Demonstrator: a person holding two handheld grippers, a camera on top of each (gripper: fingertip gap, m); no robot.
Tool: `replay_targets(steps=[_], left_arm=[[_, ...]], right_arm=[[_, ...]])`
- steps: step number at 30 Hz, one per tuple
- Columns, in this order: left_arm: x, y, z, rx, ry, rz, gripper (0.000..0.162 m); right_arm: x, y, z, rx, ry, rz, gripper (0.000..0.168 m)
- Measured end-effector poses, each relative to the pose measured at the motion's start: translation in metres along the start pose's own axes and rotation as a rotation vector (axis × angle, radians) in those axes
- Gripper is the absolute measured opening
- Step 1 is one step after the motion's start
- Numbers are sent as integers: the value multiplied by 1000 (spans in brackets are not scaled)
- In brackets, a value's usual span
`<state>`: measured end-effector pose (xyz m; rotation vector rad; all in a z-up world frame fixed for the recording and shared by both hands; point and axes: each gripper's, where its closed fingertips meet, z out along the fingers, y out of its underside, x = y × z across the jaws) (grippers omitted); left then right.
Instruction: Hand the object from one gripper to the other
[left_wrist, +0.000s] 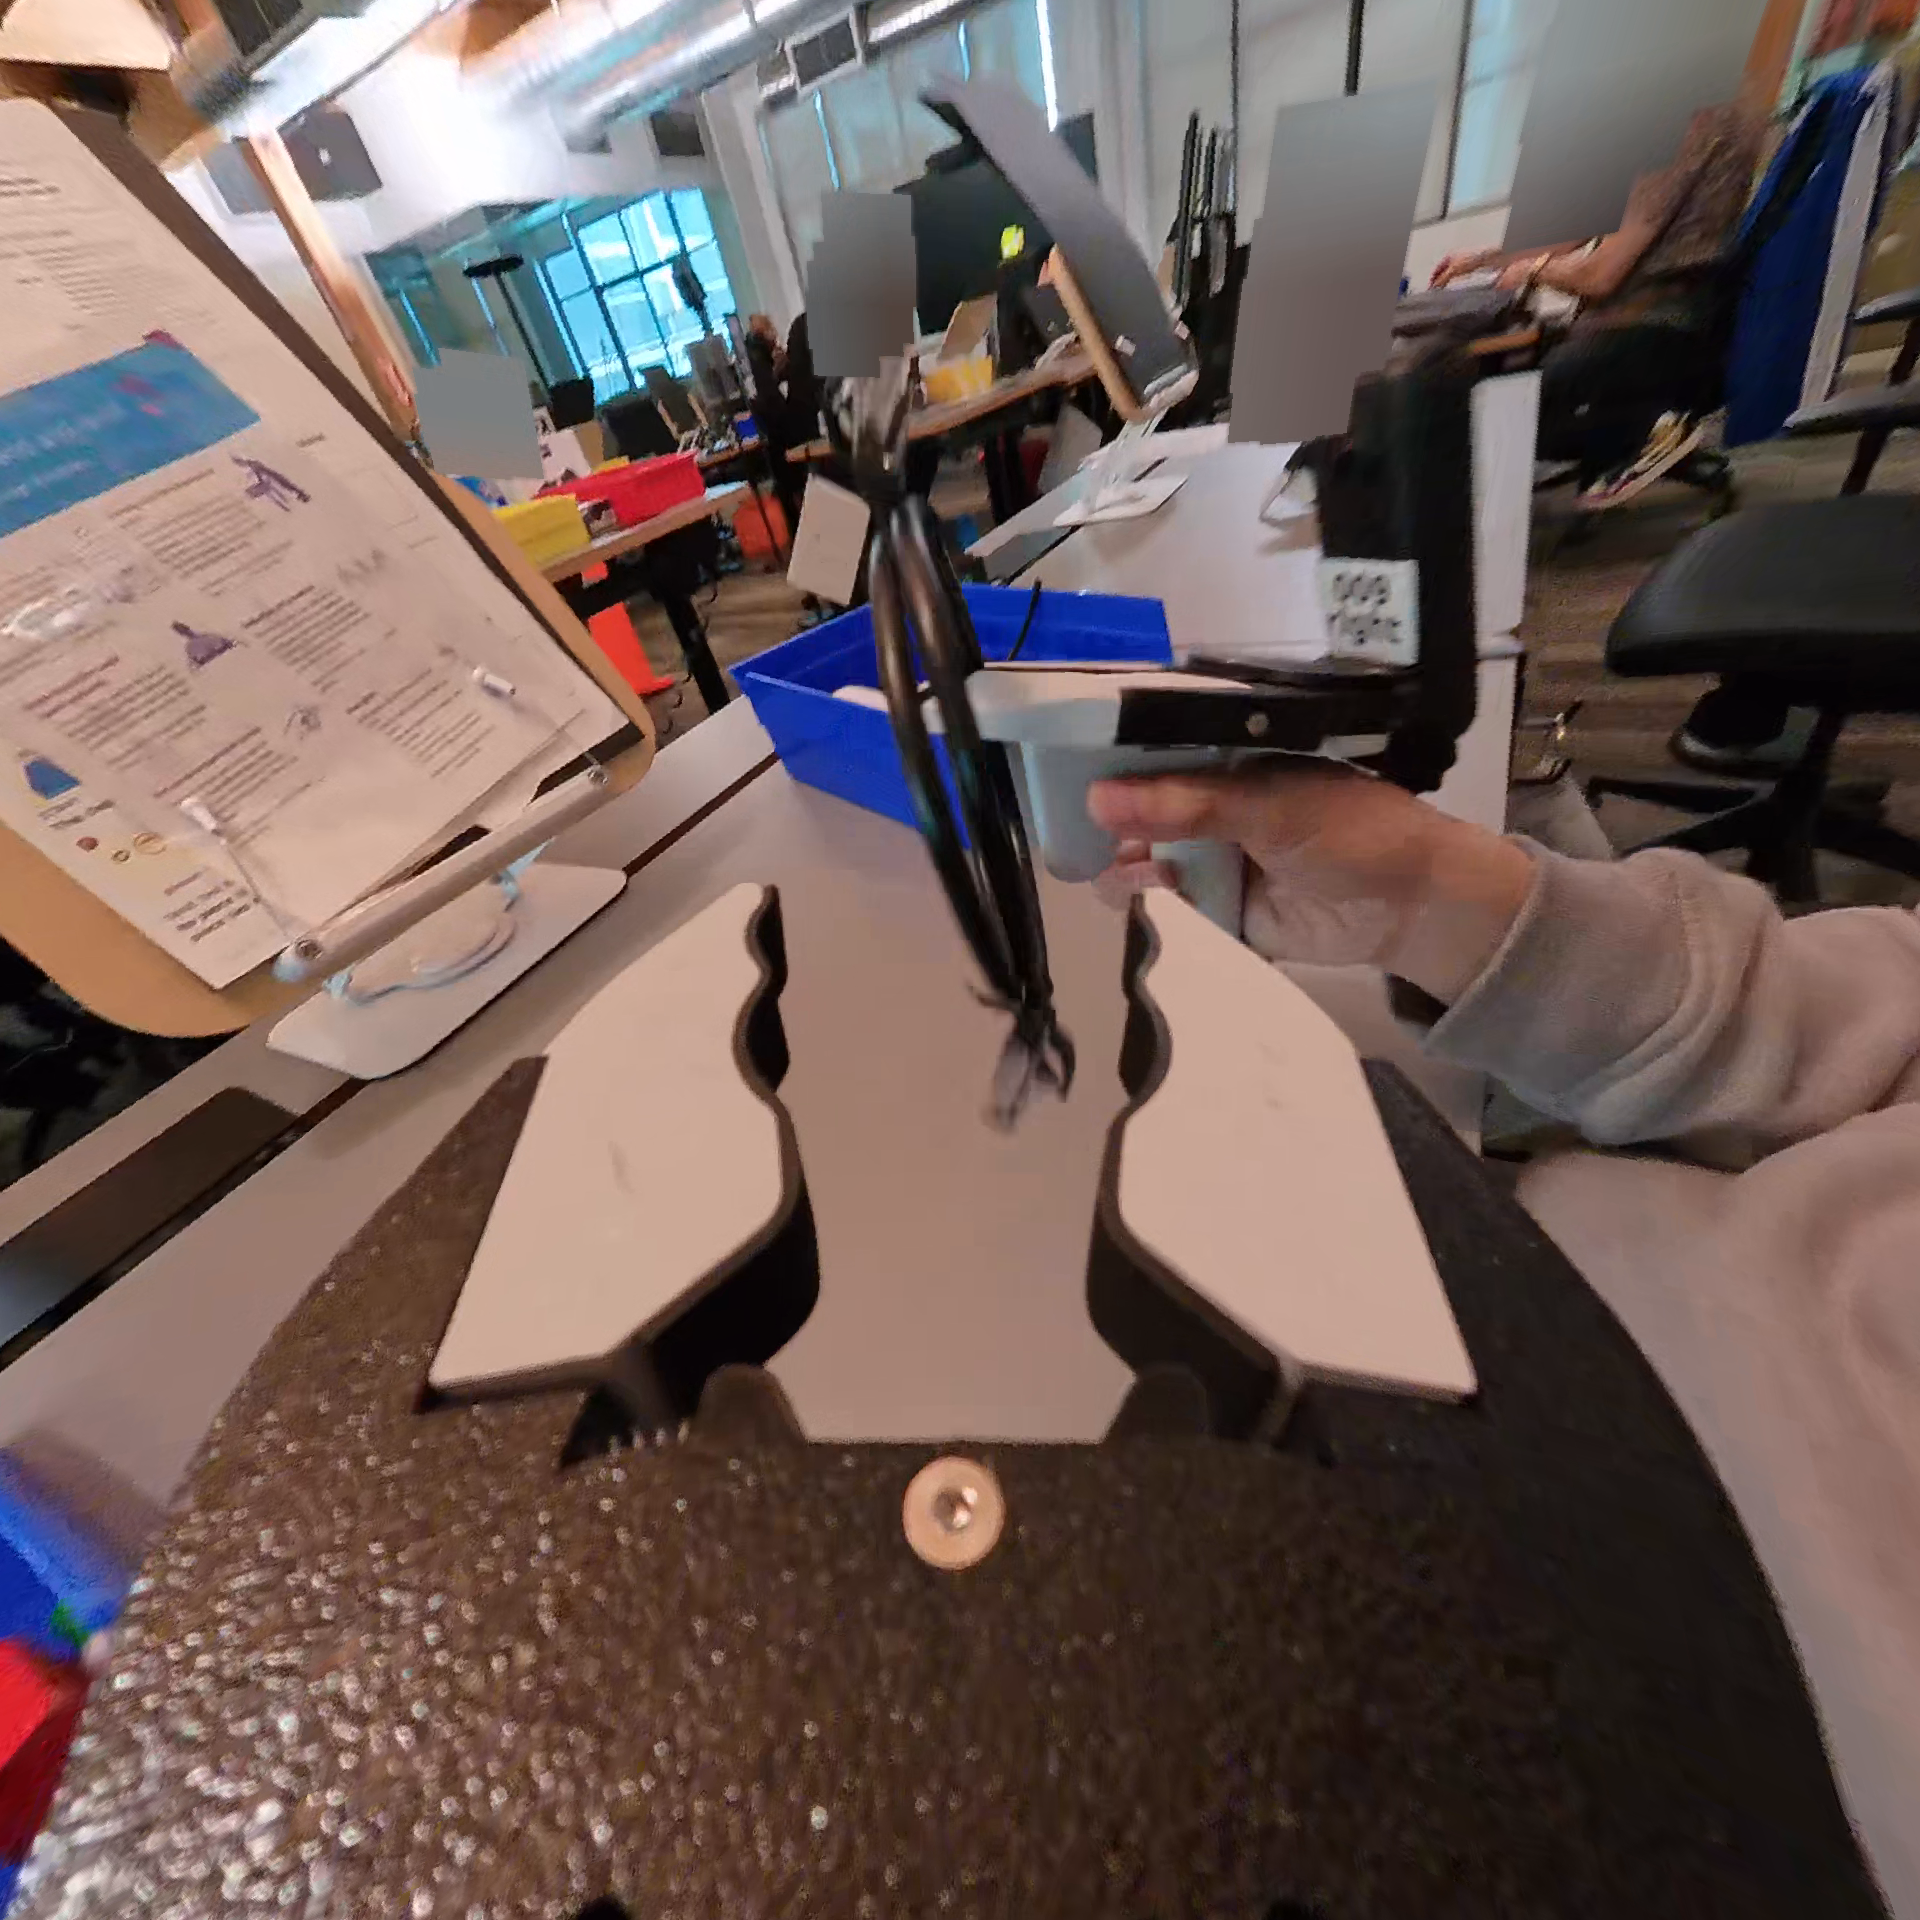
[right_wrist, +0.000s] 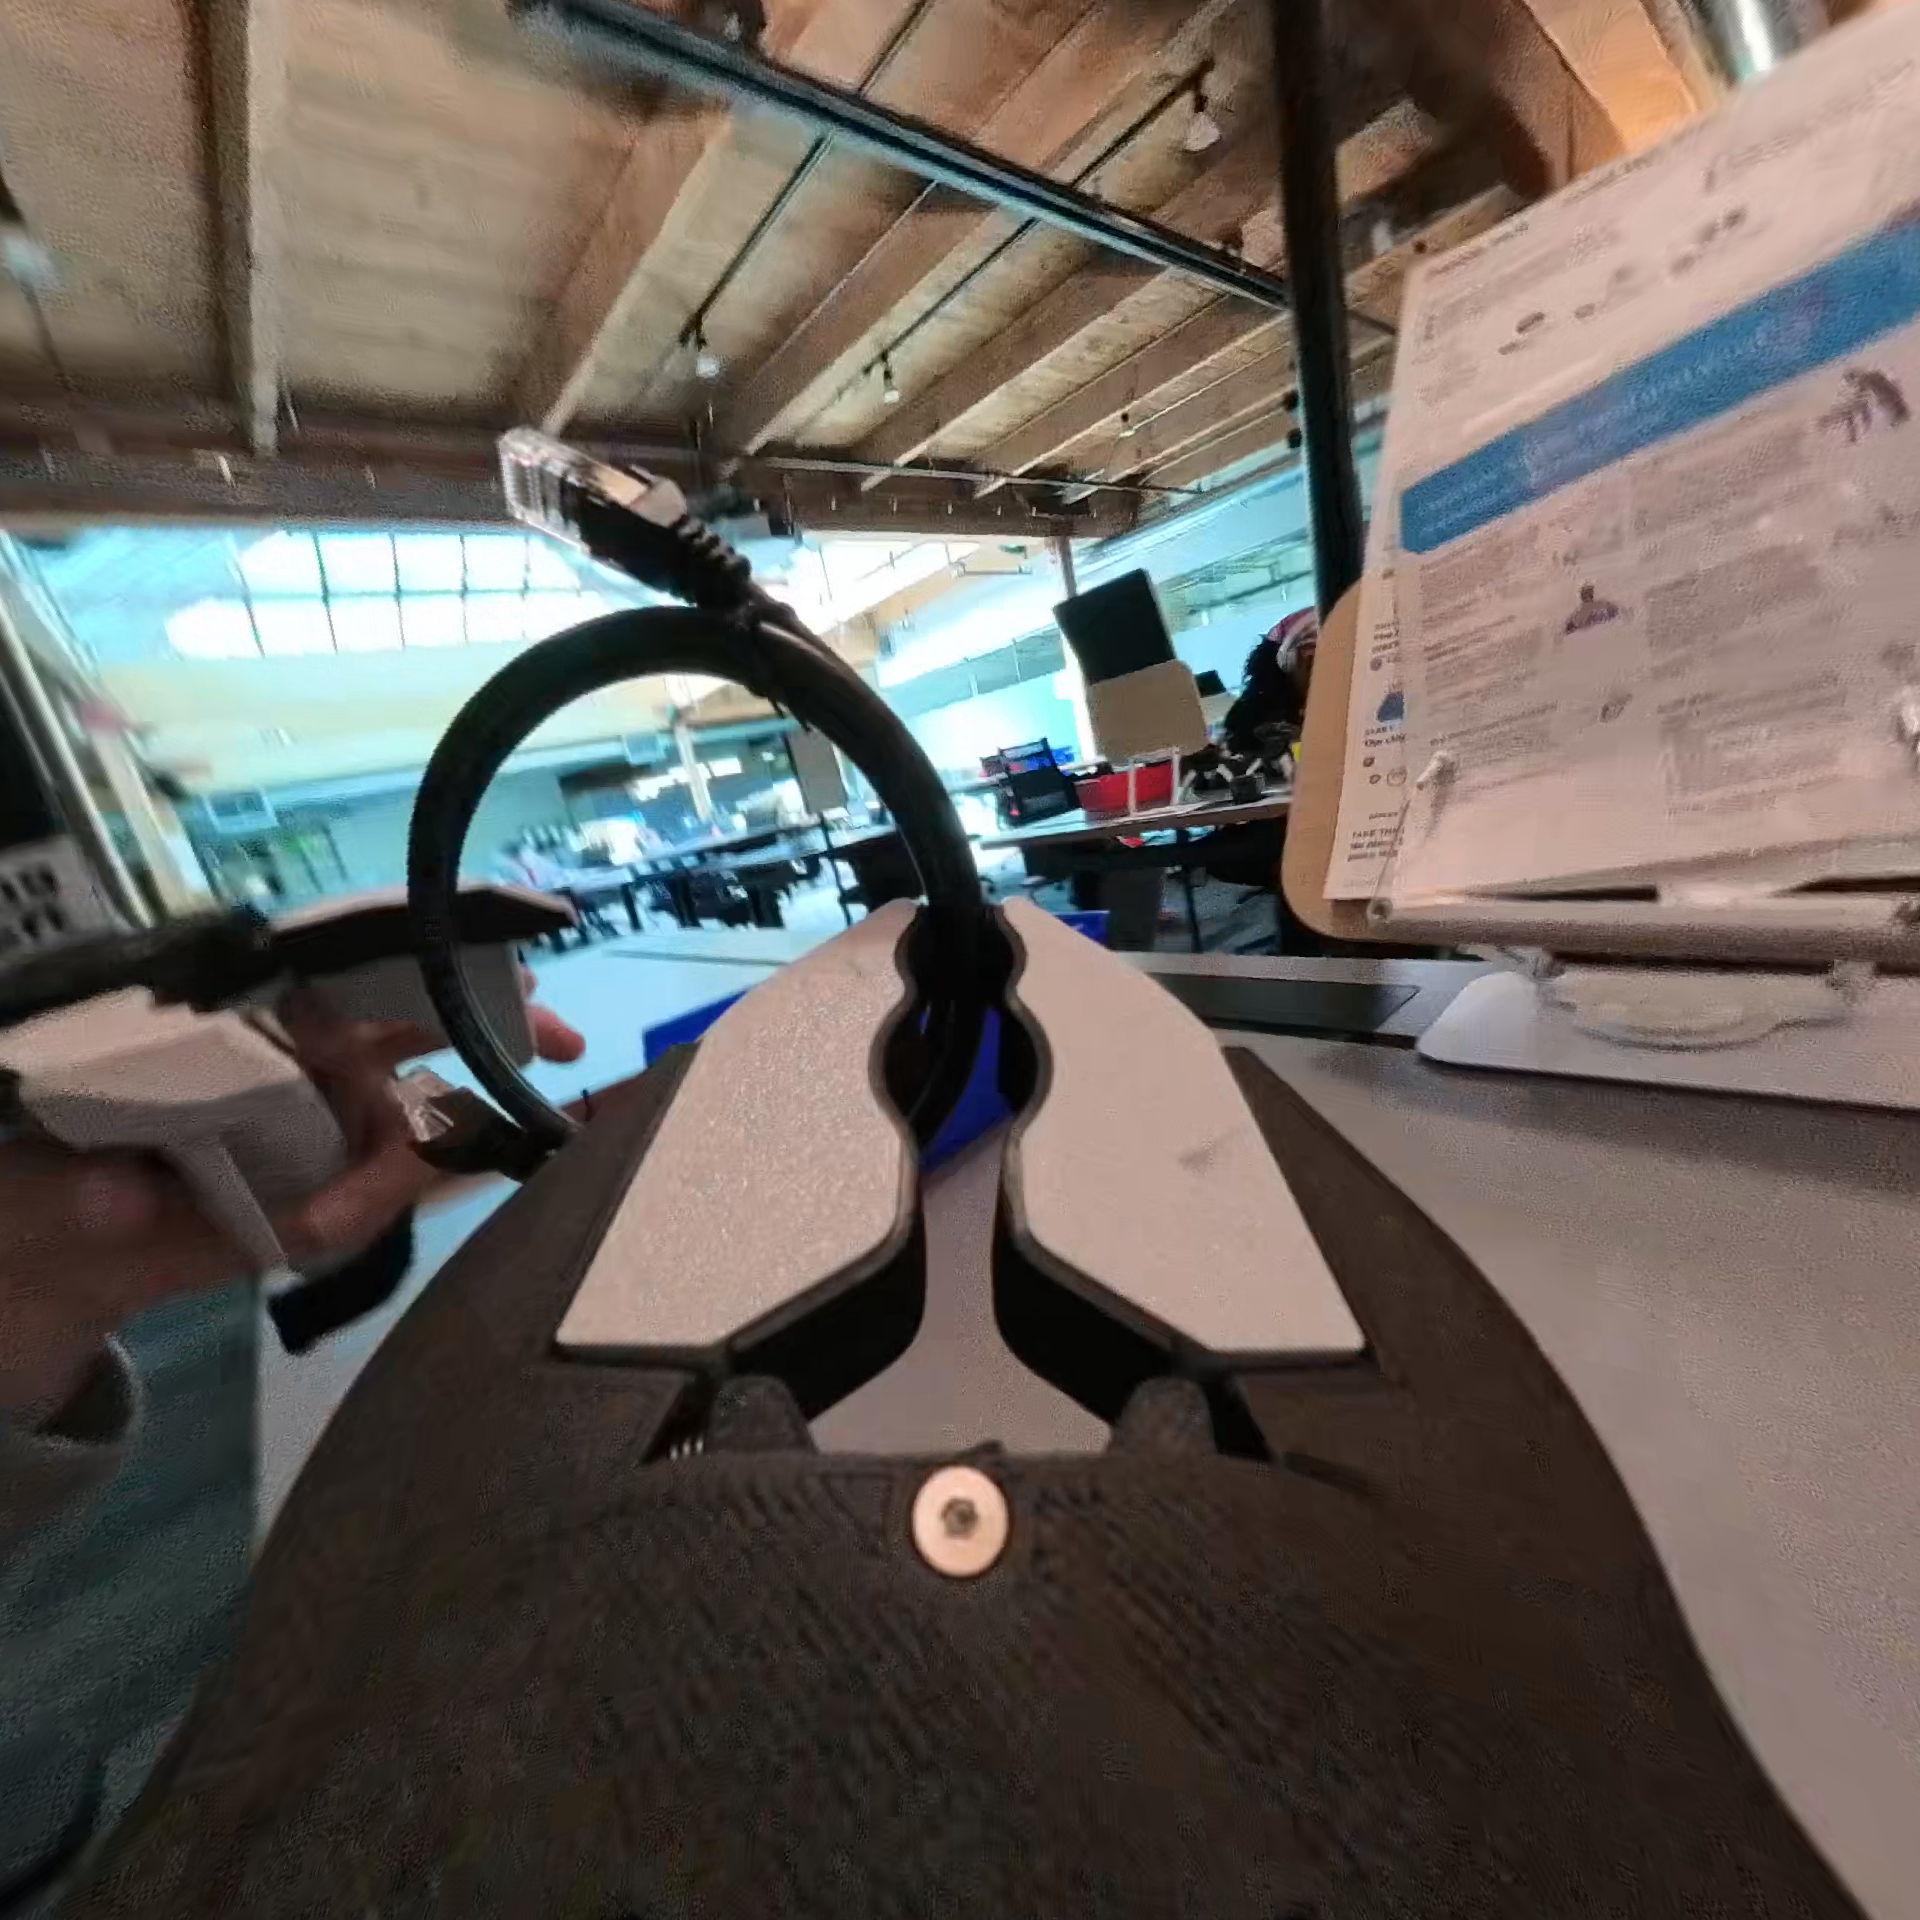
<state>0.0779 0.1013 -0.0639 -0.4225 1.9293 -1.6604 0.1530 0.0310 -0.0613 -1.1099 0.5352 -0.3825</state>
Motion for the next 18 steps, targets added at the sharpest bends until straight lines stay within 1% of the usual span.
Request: replay_targets(steps=[2, 4, 6, 8, 10, 12, 13, 14, 15, 18], left_arm=[[1, -1, 7, 47, 3, -45, 63], [2, 1, 20, 101, -12, -115, 64], [6, 6, 35, 135, -29, -148, 64], [6, 12, 47, 142, -83, -112, 63], [13, 8, 51, 177, -98, -42, 55], [16, 0, 48, 217, -115, 16, 43], [15, -3, 45, 225, -136, 37, 33], [12, -5, 42, 222, -157, 53, 16], [10, -5, 40, 218, -158, 58, 15], [15, -8, 35, 227, -82, 13, 12]], right_arm=[[15, -8, -6, 76, 16, 173, 9], [25, -16, -12, 149, 27, 283, 9], [28, -20, -16, 188, 37, 332, 9], [23, -18, -15, 177, 22, 324, 9], [16, -15, -11, 160, 3, 319, 9], [9, -9, -6, 130, -24, 314, 9], [6, -6, -4, 111, -34, 296, 9], [4, -2, -2, 89, -40, 274, 9], [3, 0, 0, 73, -47, 258, 9], [-1, 4, 2, 38, -82, 218, 10]])
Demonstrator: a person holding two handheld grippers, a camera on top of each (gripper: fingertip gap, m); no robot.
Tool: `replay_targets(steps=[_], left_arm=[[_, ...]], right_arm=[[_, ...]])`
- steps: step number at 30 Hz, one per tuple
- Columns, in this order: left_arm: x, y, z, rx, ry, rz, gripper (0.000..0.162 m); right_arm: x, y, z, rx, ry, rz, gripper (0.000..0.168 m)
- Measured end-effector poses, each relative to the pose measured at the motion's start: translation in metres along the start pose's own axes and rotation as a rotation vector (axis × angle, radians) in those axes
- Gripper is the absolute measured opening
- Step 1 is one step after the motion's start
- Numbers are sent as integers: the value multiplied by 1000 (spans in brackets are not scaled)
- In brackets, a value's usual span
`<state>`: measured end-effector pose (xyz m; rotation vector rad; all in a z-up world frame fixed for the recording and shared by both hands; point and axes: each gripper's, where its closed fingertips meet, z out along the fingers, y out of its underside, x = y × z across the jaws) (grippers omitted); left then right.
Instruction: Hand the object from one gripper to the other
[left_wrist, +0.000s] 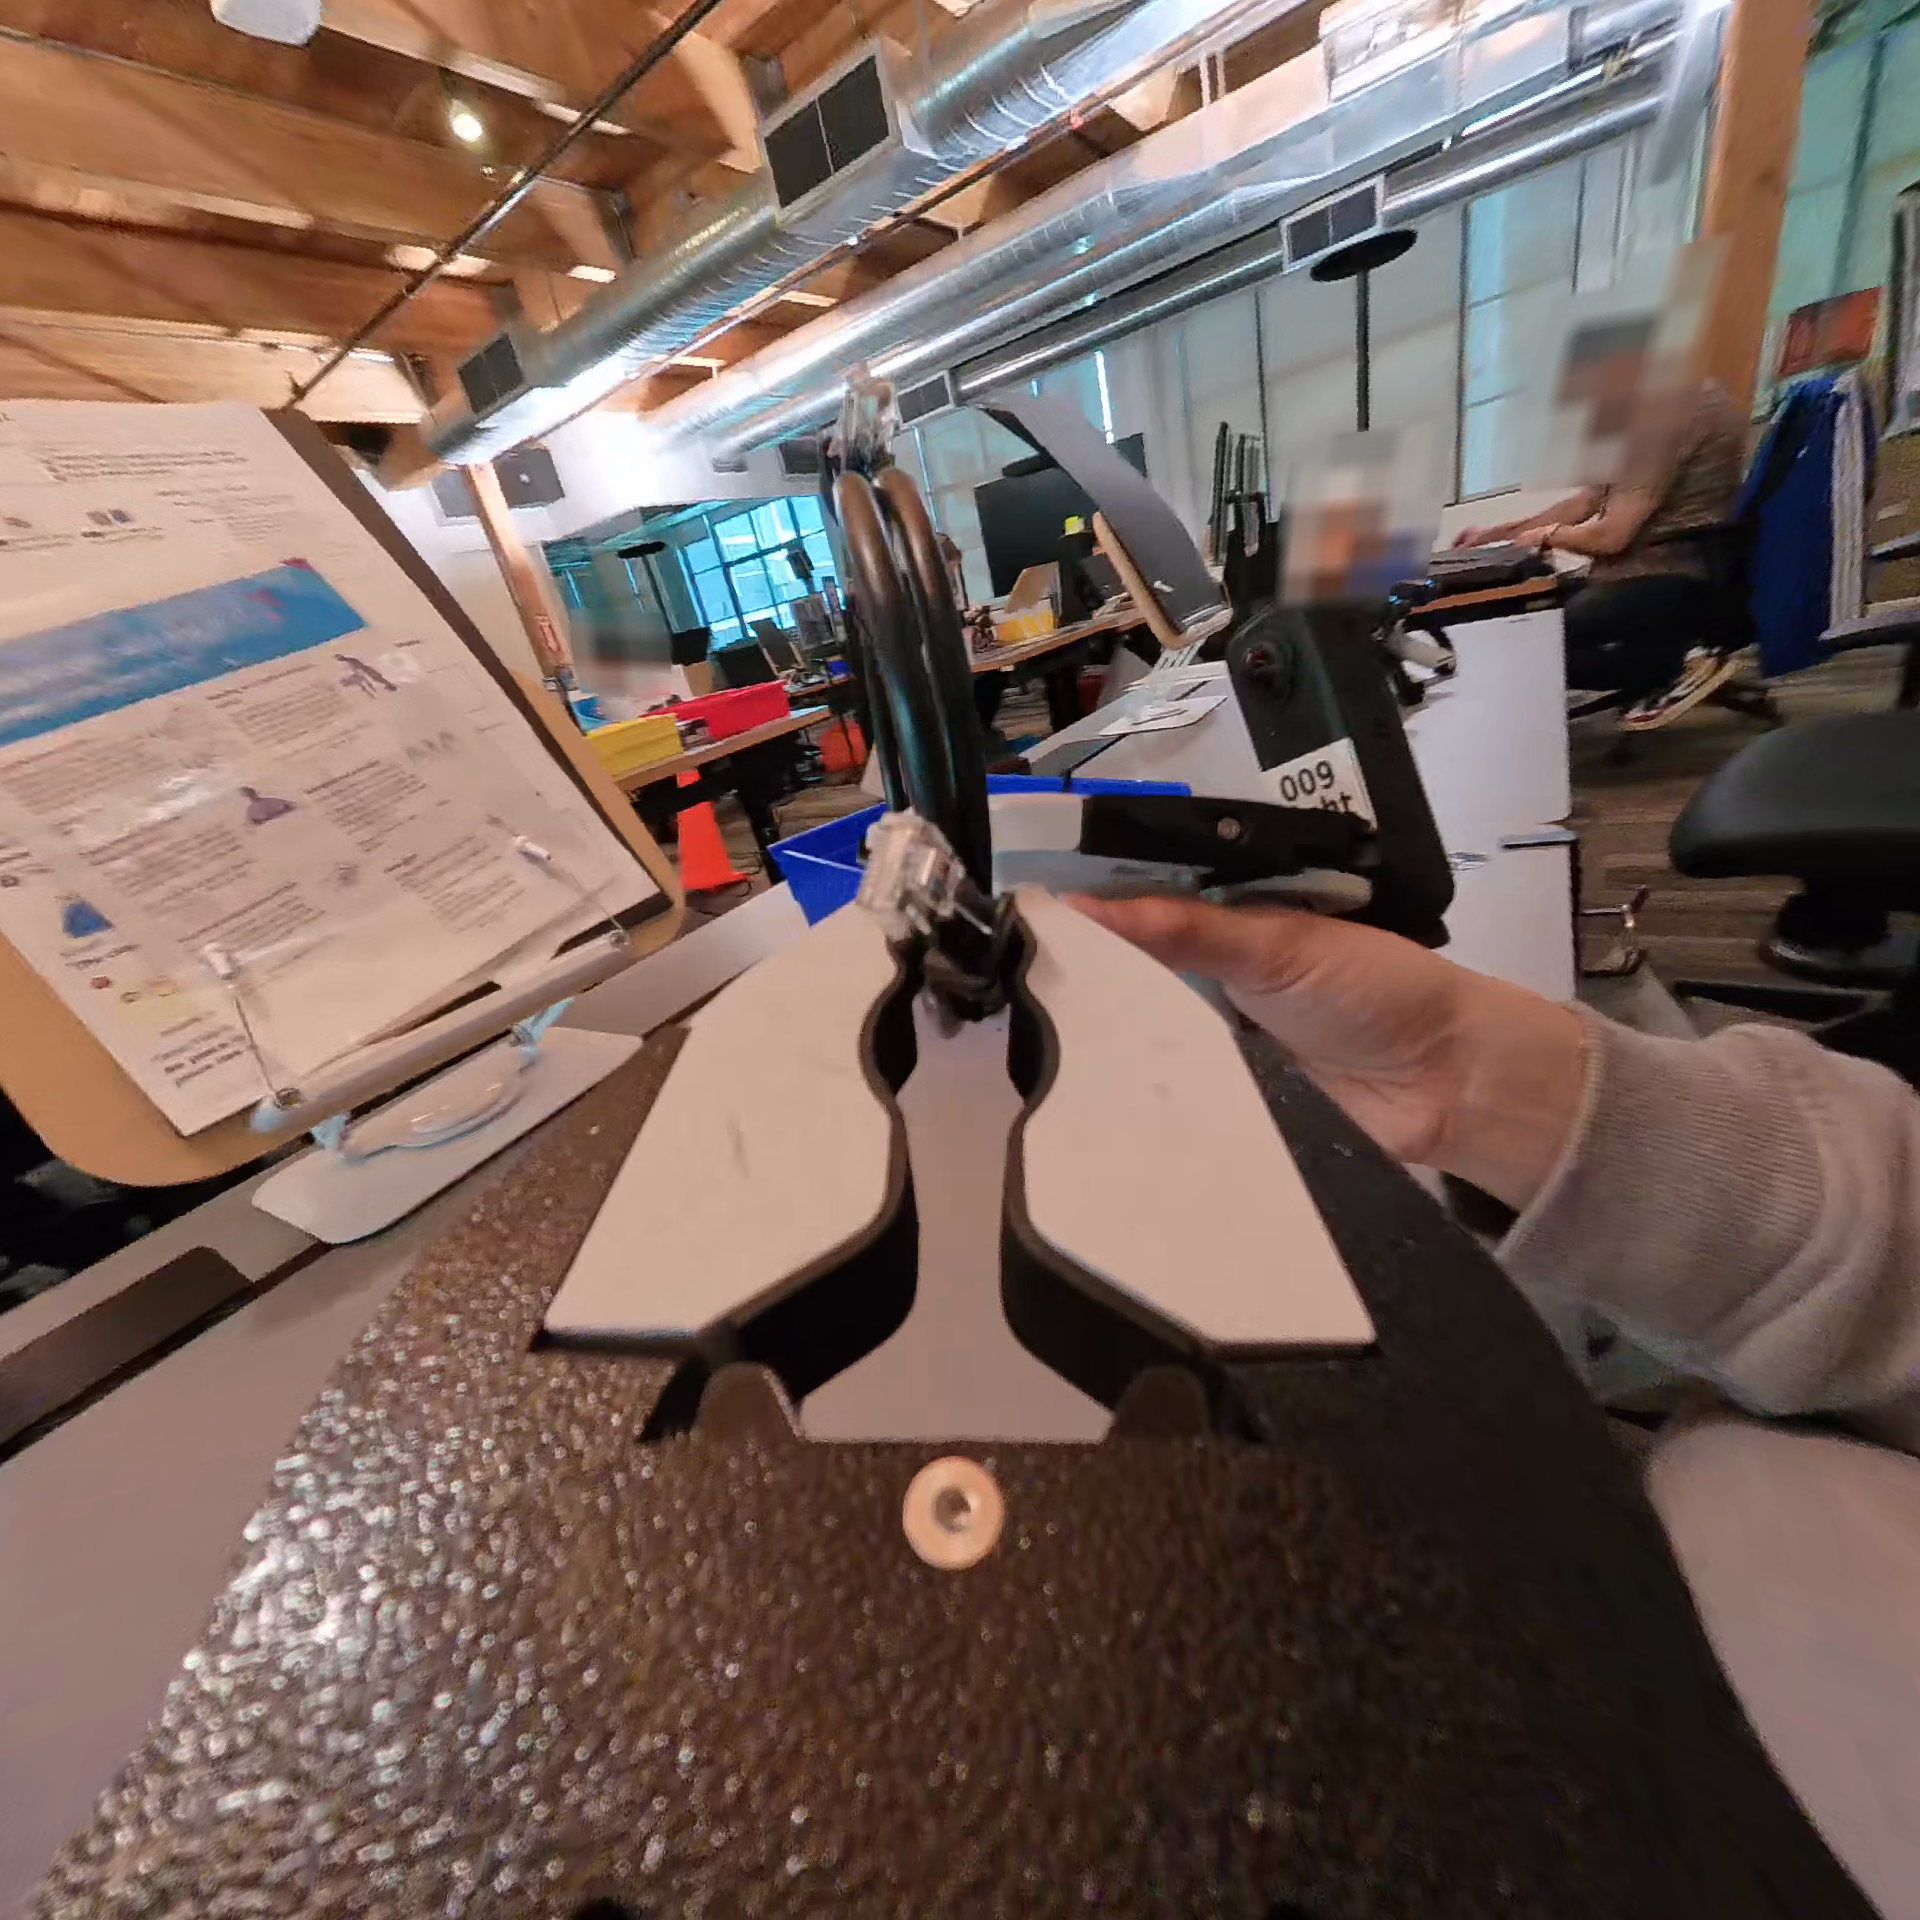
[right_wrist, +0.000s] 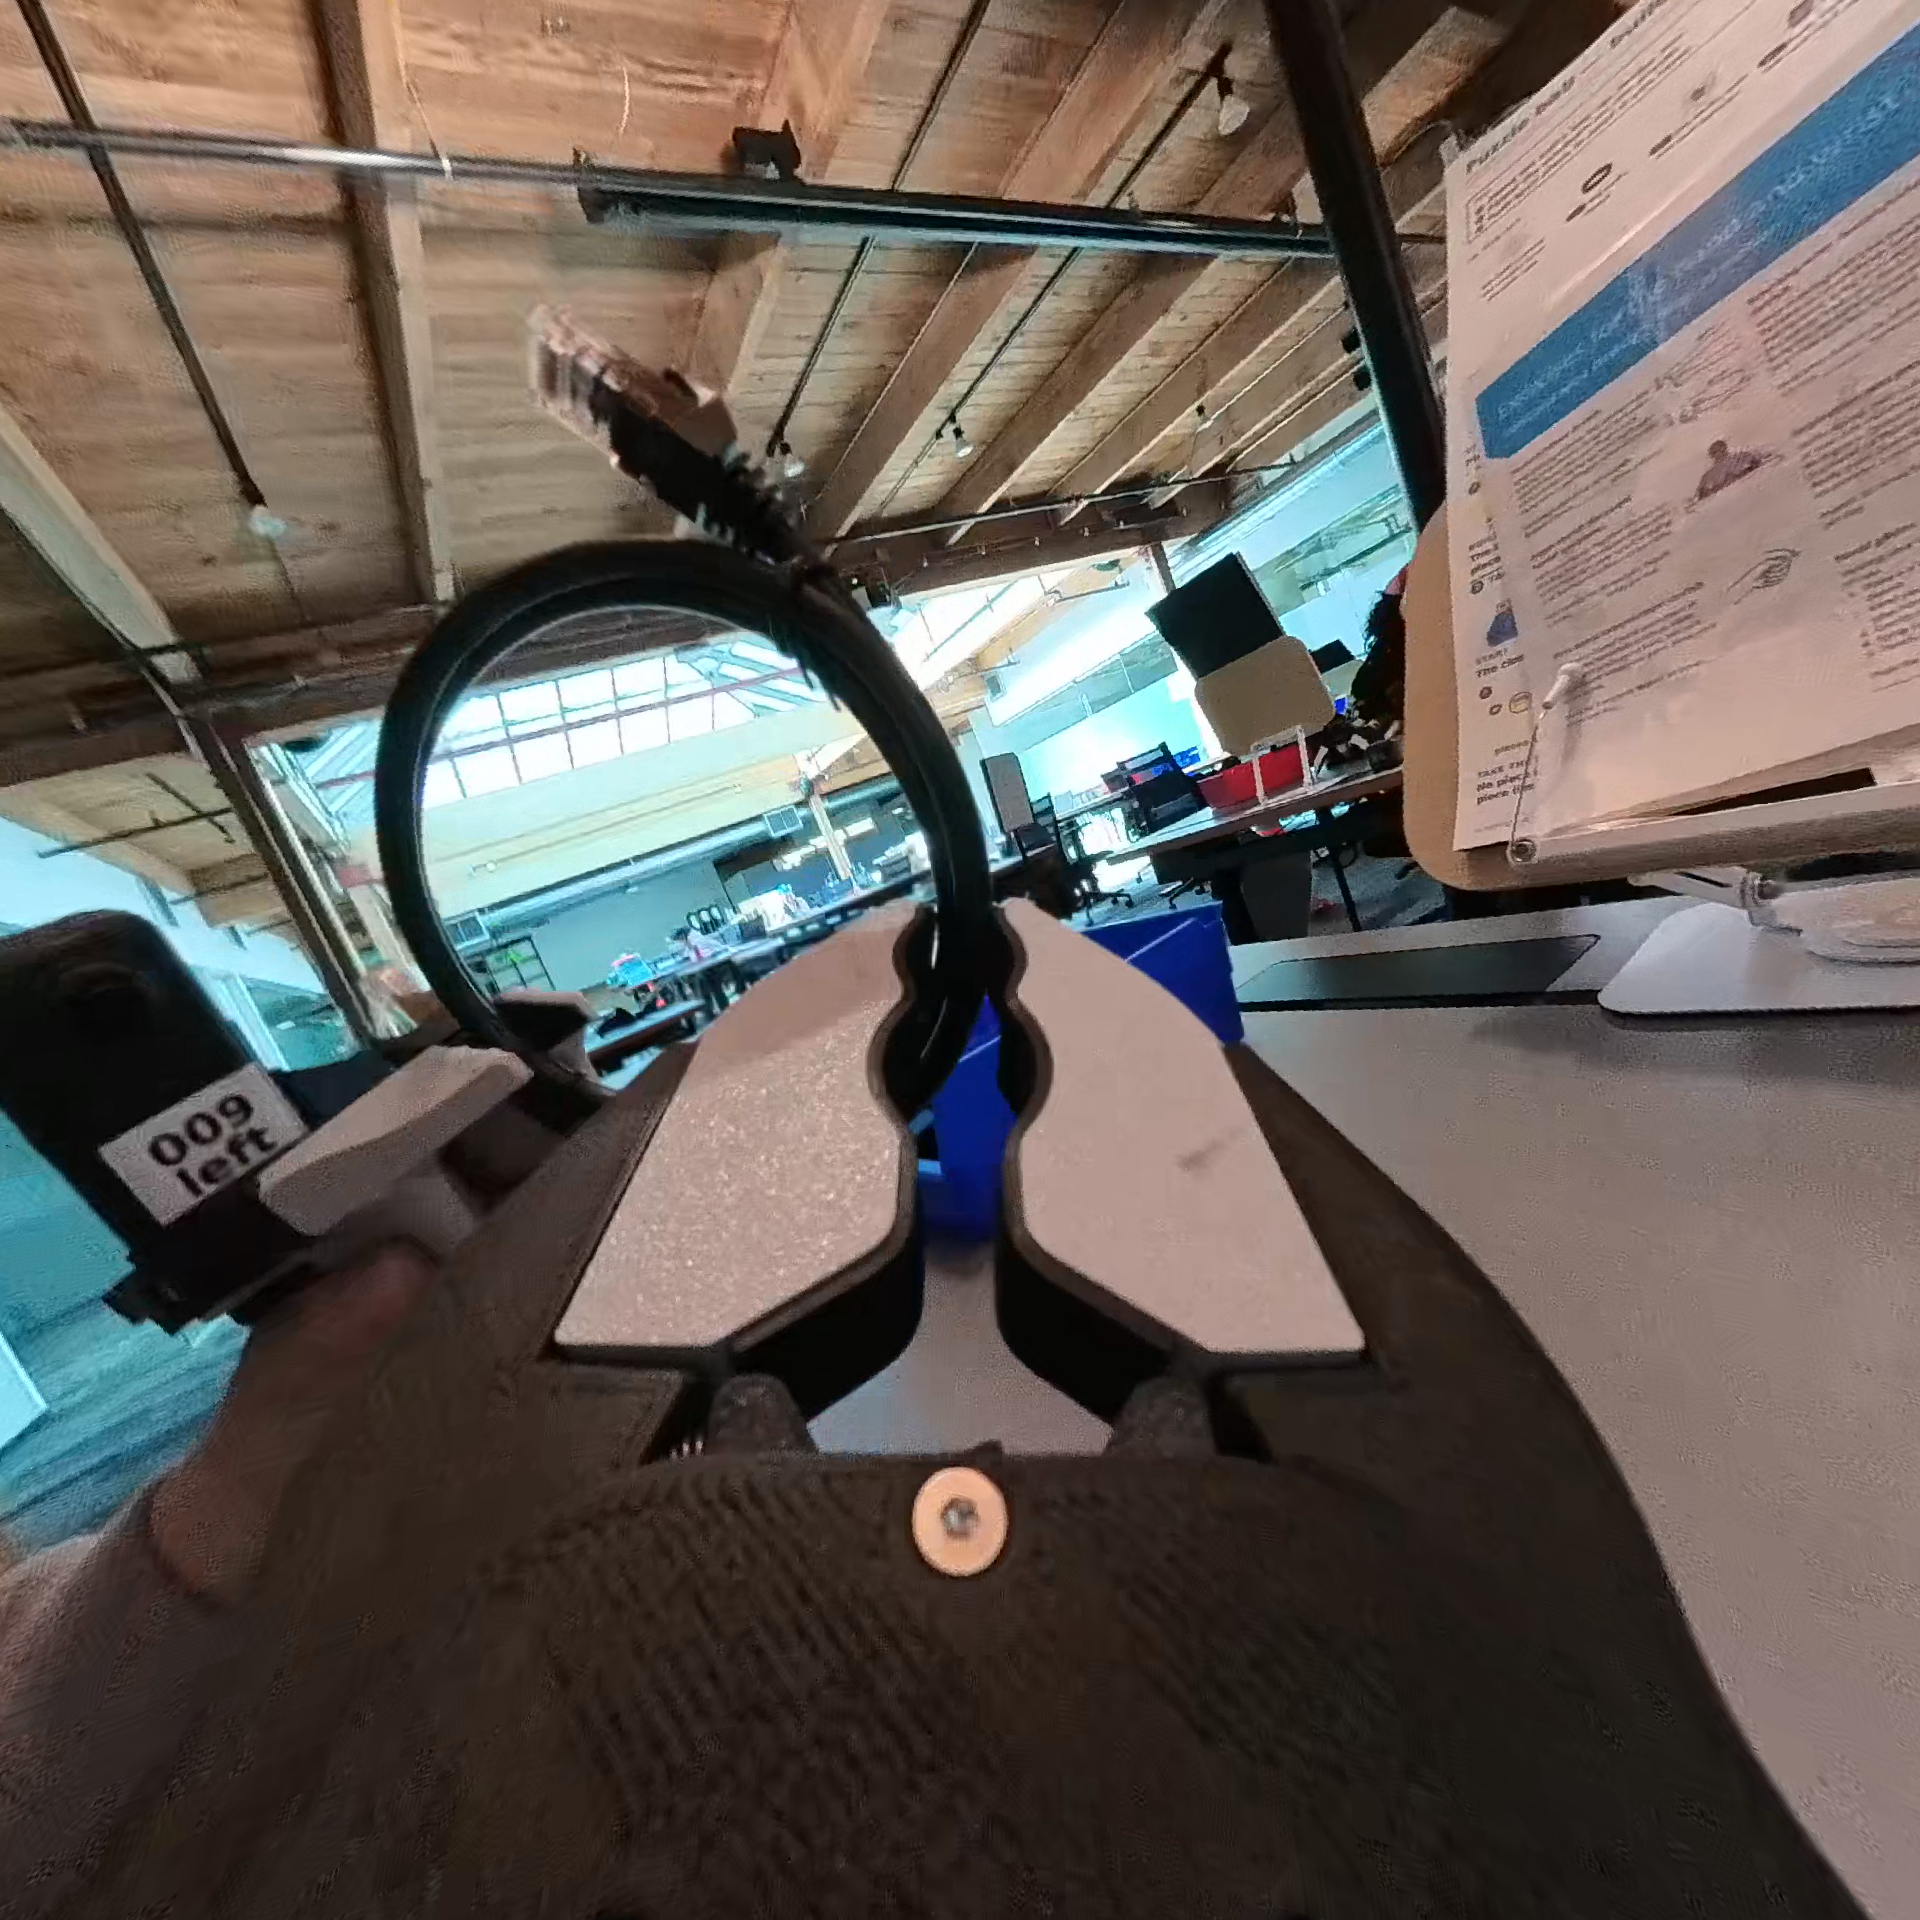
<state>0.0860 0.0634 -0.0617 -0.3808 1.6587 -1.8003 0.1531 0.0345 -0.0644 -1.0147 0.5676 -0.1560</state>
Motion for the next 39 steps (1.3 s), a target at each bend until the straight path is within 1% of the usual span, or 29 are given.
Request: replay_targets(steps=[1, 3, 5, 7, 10, 12, 14, 16, 18, 21, 22, 25, 27, 29, 30, 32, 33, 36, 37, 39], left_arm=[[-3, 1, -1, -9, -8, -15, 12], [-13, 4, -3, -40, -47, -59, 11], [-28, 7, -6, -63, -114, -149, 10], [-41, 9, -11, -62, -174, -229, 10], [-52, 12, -16, -73, -226, -289, 10], [-53, 10, -17, -74, -237, -310, 10], [-50, 6, -17, -66, -241, -311, 10], [-43, 0, -16, -58, -226, -314, 10], [-34, -7, -13, -53, -207, -301, 10], [-23, -11, -9, -69, -197, -252, 10], [-20, -13, -8, -63, -196, -239, 10], [-15, -16, -6, -76, -195, -175, 10], [-8, -18, -6, -83, -160, -91, 10], [-1, -22, -5, -86, -119, -46, 12], [4, -25, -5, -72, -83, -35, 16], [14, -34, -7, -28, 7, -42, 38], [20, -39, -10, -9, 72, -56, 46], [33, -48, -23, 30, 277, -161, 58], [31, -48, -28, 28, 316, -208, 64], [19, -43, -33, 15, 320, -302, 65]], right_arm=[[2, 3, 1, -25, 11, -41, 11], [6, 3, 1, -28, 57, -197, 24], [7, 1, 2, -33, 117, -444, 39], [-2, 0, 3, -37, 143, -696, 53], [-30, 16, 8, -56, 54, -1035, 54], [-43, 30, 11, -65, 29, -1230, 47], [-48, 46, 14, -117, 3, -1376, 43], [-46, 53, 16, -148, 19, -1446, 40], [-45, 54, 15, -149, 24, -1466, 35], [-47, 47, 13, -122, 34, -1491, 22], [-47, 47, 13, -124, 23, -1508, 13], [-49, 47, 11, -120, 16, -1517, 11], [-50, 46, 11, -92, -2, -1482, 11], [-55, 46, 10, -68, -58, -1417, 10], [-59, 47, 9, -53, -103, -1367, 10], [-66, 52, 6, -49, -210, -1250, 10], [-70, 53, 3, -49, -261, -1192, 10], [-81, 47, -7, 0, -405, -1026, 10], [-85, 40, -11, 35, -439, -957, 10], [-95, 28, -21, 95, -538, -813, 10]])
